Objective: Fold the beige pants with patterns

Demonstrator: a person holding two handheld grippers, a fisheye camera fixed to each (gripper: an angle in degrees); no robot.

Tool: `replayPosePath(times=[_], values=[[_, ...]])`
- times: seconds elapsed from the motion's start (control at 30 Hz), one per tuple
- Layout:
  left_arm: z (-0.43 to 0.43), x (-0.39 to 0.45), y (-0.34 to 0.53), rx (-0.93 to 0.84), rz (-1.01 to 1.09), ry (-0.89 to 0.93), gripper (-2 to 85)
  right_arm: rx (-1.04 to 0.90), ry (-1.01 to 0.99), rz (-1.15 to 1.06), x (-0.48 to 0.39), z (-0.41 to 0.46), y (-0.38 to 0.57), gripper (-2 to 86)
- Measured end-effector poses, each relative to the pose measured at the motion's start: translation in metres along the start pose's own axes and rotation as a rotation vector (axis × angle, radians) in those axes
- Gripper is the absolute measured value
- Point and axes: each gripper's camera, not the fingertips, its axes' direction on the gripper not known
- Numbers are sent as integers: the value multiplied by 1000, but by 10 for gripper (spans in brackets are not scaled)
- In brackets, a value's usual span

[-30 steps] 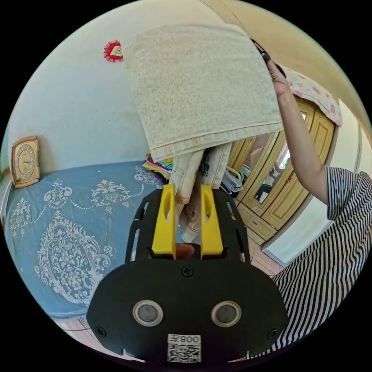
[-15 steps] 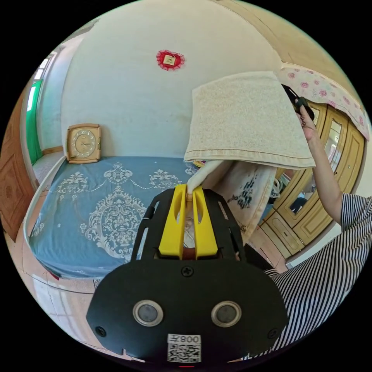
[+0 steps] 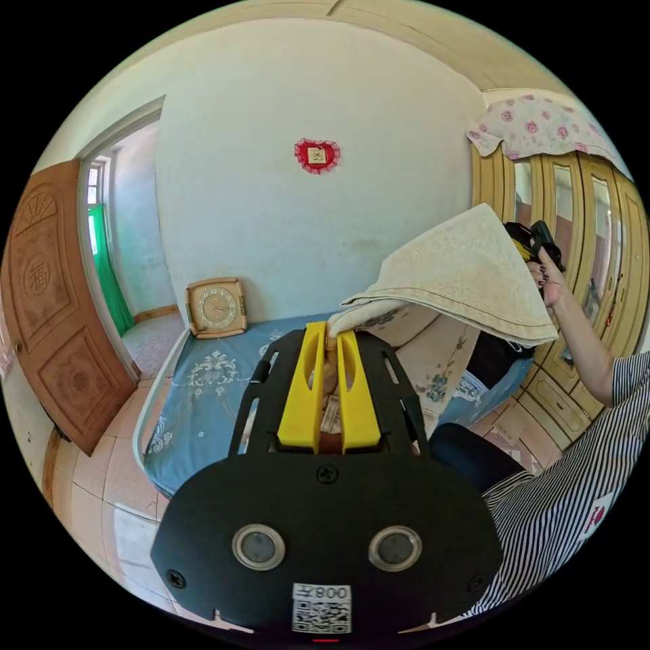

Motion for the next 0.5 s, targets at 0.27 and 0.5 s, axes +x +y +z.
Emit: replayPosePath(times=[0.27,0.5], values=[[77,32,-33,-330,78,31,3,-123,201,330,193,-13,92,18],[136,62,-24,-615,31,100,9,-328,460,586,330,-34,210,9]])
